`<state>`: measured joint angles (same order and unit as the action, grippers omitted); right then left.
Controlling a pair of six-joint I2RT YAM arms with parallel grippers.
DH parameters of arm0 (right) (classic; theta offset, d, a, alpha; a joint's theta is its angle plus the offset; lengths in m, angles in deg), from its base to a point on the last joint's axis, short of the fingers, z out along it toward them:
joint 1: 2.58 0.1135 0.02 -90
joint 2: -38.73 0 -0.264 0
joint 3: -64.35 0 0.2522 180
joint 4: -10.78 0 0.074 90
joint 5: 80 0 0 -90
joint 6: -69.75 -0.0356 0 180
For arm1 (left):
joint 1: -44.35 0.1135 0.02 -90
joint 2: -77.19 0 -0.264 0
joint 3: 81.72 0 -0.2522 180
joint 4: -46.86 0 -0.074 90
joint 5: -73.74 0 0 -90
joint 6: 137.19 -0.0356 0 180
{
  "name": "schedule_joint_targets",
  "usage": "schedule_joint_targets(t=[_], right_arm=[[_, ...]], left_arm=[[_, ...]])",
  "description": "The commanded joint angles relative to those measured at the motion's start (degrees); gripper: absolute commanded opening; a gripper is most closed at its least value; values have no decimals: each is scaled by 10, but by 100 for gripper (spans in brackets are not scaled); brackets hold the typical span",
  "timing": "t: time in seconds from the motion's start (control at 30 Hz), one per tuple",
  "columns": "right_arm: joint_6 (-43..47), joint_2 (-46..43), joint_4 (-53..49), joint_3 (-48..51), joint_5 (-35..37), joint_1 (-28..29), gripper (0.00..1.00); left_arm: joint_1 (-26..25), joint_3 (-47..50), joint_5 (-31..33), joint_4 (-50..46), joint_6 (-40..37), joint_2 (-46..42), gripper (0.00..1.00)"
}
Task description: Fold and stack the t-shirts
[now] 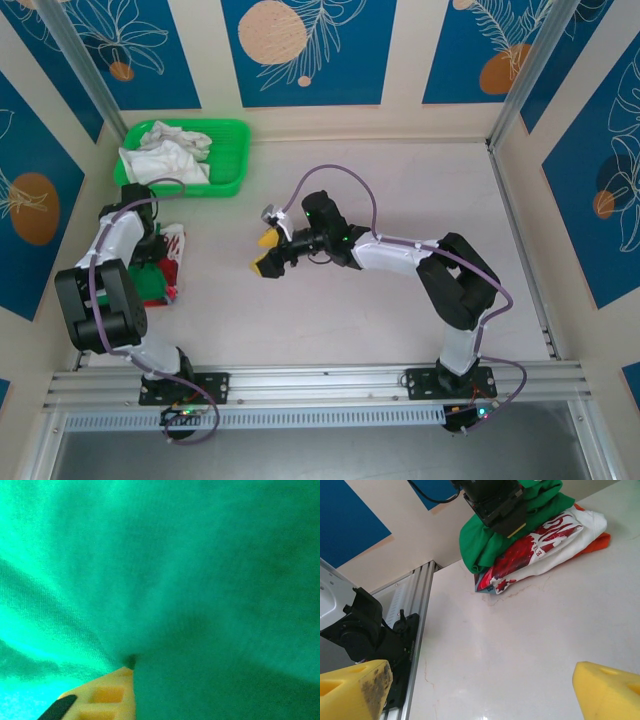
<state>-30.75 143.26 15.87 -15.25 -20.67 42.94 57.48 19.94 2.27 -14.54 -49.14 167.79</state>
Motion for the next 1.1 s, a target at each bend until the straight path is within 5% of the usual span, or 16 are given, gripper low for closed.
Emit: schedule_joint_targets(t=[0.0,0.63,1.07], right_arm=[[0,-10,2,5,2,-3,94],[-2,-9,0,6,3,-3,94],[0,-13,-1,13,6,-4,93]], left_arm=[[-12,-13,-8,-18,-11,-3,11],[-72,0,-44,-8,-57,-97,5],[-77,20,97,-28,-67,-44,5]])
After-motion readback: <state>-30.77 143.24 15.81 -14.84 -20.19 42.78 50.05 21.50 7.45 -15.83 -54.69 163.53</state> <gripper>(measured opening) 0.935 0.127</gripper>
